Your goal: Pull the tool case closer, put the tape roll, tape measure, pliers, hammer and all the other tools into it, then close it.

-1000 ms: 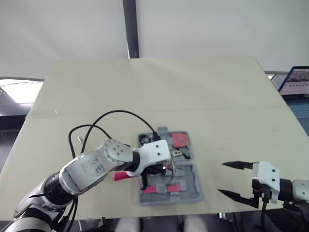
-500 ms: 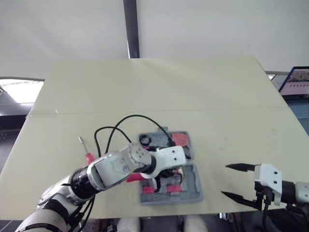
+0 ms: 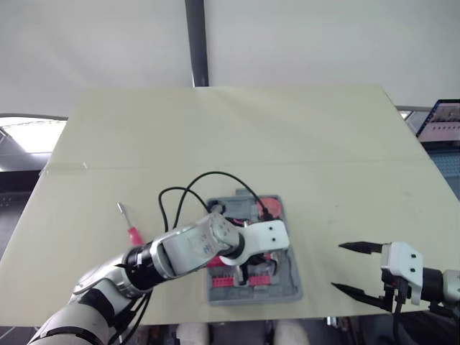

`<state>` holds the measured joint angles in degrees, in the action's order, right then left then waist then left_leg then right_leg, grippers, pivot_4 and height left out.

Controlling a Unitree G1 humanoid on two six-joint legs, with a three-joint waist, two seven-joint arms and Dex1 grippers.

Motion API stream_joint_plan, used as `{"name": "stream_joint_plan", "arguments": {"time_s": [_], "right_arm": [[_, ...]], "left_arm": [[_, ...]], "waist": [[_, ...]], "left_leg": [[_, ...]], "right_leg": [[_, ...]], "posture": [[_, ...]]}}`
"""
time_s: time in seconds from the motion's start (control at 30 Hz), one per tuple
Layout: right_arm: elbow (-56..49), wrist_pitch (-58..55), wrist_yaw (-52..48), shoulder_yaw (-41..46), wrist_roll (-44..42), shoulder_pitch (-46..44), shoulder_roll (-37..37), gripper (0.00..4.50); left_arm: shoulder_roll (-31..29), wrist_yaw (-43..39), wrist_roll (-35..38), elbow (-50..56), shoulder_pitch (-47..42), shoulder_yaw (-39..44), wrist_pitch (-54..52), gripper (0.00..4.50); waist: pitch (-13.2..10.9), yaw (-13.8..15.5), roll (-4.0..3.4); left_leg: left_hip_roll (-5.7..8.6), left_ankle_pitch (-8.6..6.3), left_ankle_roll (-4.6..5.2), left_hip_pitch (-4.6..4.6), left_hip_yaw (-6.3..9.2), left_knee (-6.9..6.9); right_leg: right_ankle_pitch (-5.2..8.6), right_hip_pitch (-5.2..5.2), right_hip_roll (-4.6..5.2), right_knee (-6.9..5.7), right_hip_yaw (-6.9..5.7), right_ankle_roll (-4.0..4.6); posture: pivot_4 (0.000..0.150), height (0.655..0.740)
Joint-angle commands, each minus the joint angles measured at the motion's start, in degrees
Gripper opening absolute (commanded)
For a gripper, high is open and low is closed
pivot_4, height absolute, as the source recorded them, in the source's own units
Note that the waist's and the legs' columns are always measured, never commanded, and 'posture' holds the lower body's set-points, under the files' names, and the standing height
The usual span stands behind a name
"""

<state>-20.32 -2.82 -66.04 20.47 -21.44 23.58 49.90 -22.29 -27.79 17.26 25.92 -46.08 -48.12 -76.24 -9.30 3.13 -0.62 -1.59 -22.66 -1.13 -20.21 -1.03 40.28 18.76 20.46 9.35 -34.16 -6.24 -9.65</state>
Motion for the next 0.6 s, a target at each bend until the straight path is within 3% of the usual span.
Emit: {"name": "stream_joint_plan", "arguments": {"time_s": [0.03,0.6], "right_arm": [[-1.8,-0.2,0.4,1.6,-0.3,0.6,0.4,4.5],[0.9,1.5,-2.8,5.4,-0.6,2.6,2.2,4.5]], "left_arm": [[2.5,0.6,-0.8,-0.1,-1.1,0.7,0.1,0.06],[6.7,0.9,-3.0,-5.1,-2.5,-3.0,0.6,0.06]], "waist": [[0.0,0.0,0.0],[0.0,0.0,0.0]], "left_leg": [[0.0,0.0,0.0,0.0,0.0,-0.01],[0.0,0.01,0.01,0.0,-0.01,0.0]], "right_leg": [[0.0,0.0,0.0,0.0,0.0,0.0],[0.0,0.0,0.0,-0.01,0.0,0.0]], "posture": [[0.15,0.736],[0.15,0.736]]}}
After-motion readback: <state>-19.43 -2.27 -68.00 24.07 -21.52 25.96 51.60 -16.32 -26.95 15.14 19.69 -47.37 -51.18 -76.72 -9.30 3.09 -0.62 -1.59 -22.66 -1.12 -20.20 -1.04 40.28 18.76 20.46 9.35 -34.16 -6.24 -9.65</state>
